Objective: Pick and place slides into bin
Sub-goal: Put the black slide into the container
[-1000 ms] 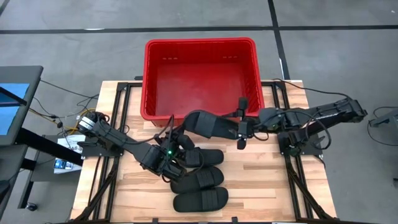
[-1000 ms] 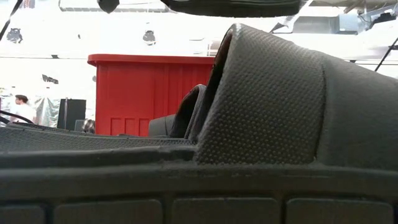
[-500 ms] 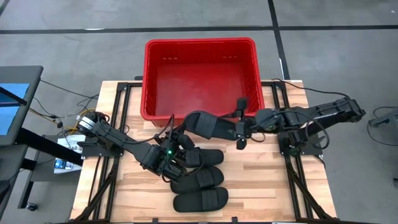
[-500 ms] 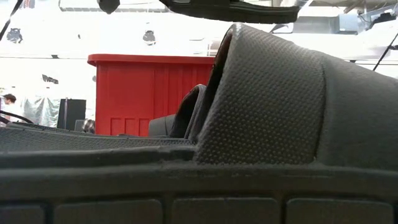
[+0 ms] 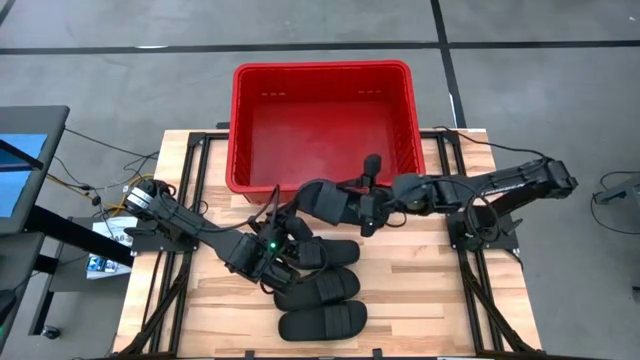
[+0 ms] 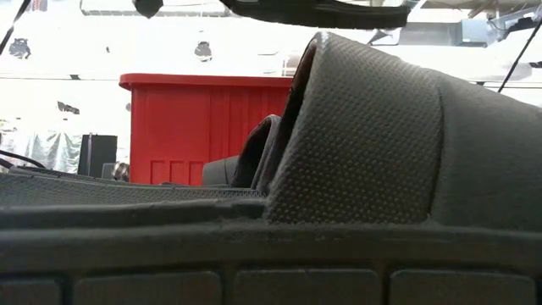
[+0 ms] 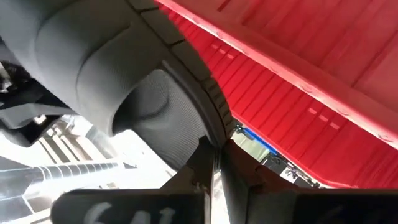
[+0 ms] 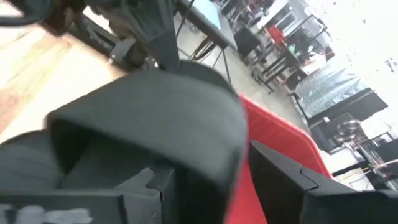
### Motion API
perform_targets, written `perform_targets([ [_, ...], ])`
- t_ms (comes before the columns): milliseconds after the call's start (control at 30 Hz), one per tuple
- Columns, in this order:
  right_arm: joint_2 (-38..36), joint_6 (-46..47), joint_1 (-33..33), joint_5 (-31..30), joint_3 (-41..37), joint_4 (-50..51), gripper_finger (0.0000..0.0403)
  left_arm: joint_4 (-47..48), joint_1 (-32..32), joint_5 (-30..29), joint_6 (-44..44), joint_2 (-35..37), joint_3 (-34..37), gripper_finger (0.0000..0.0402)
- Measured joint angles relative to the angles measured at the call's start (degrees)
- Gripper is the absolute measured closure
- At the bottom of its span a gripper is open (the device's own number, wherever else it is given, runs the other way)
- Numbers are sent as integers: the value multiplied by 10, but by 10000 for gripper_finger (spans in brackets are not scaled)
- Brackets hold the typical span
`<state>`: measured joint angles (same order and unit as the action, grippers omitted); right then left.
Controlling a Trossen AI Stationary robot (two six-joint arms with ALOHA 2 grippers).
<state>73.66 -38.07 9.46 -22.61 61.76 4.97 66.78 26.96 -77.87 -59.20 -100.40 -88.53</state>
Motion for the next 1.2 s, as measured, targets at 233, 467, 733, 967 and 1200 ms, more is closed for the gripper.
perform_targets([
  [233,-22,1,-4,-1,0,26,387,-3,0,0,3,0,0,401],
  [467,-36,21,1,-18,0,63,399,-18,-1,-4,3,-1,0,401],
  [733,-44,25,11,-43,0,82,401,-27,0,-14,19,-1,-1,401],
  [967,-48,27,10,-52,0,88,402,-20,0,-52,58,-1,-22,373],
  [1200,-50,25,10,-68,-1,92,402,-18,2,-63,66,2,-65,301],
])
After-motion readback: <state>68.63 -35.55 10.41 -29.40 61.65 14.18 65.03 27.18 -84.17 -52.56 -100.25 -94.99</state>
